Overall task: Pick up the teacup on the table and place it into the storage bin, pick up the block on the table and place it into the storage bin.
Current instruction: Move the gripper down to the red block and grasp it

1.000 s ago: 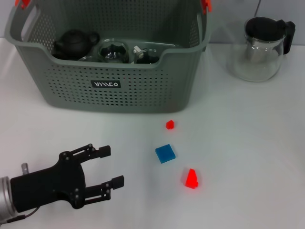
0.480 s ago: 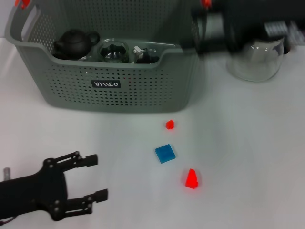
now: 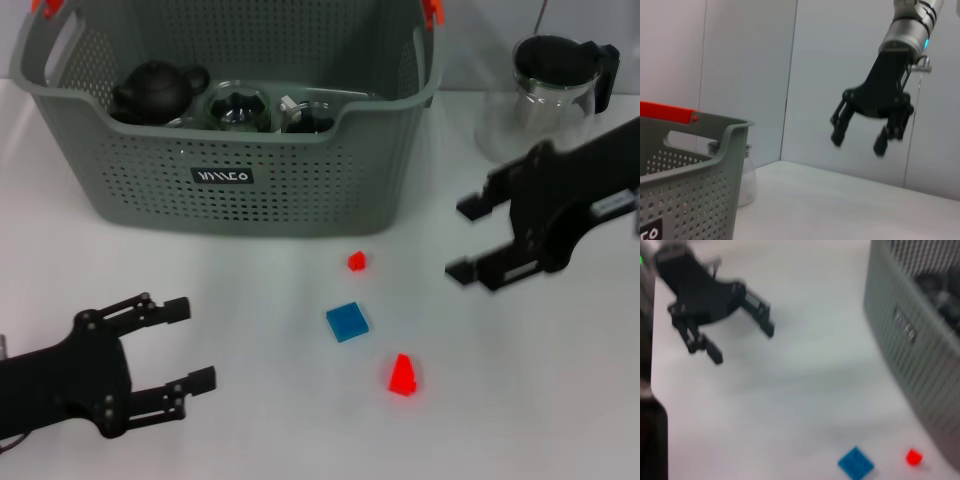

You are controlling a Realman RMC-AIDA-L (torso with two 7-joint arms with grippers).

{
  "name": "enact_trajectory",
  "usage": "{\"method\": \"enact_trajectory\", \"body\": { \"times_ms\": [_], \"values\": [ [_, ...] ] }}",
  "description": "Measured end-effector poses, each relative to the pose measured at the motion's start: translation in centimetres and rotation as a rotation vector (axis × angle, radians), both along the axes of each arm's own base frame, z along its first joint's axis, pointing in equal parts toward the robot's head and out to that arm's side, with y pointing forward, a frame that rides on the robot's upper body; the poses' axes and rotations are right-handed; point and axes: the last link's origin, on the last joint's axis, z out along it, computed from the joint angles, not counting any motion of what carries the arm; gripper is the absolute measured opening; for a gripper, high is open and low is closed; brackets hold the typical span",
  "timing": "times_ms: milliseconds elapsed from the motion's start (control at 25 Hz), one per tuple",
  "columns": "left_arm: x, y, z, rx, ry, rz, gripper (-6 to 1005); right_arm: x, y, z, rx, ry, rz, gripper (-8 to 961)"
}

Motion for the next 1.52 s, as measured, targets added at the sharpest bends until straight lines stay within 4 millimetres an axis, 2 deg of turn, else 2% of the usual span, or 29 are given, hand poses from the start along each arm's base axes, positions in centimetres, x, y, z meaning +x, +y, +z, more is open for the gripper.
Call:
{"method": "enact_trajectory", "body": {
  "times_ms": [280, 720, 1160, 1520],
  "values": [
    [0.2, 0.1, -0.4, 0.009, -0.021, 0.005, 798, 0.1, -0.4, -5.6, -0.143, -0.225, 0.011, 733],
    [0.2, 0.1, -0.8, 0.014, -0.028, 0.017, 798, 1.0, -0.6, -10.3, -0.198, -0.32, 0.083, 730],
    [0.1, 0.1, -1.0, 0.014, -0.027, 0.028, 798, 2.7, 0.8, -12.9, -0.165, -0.341, -0.025, 726],
    [-0.1, 0.2, -1.2, 0.02, -0.02, 0.045, 798, 3.2, 0.7, -14.0, -0.167, -0.34, -0.025, 726]
  ]
}}
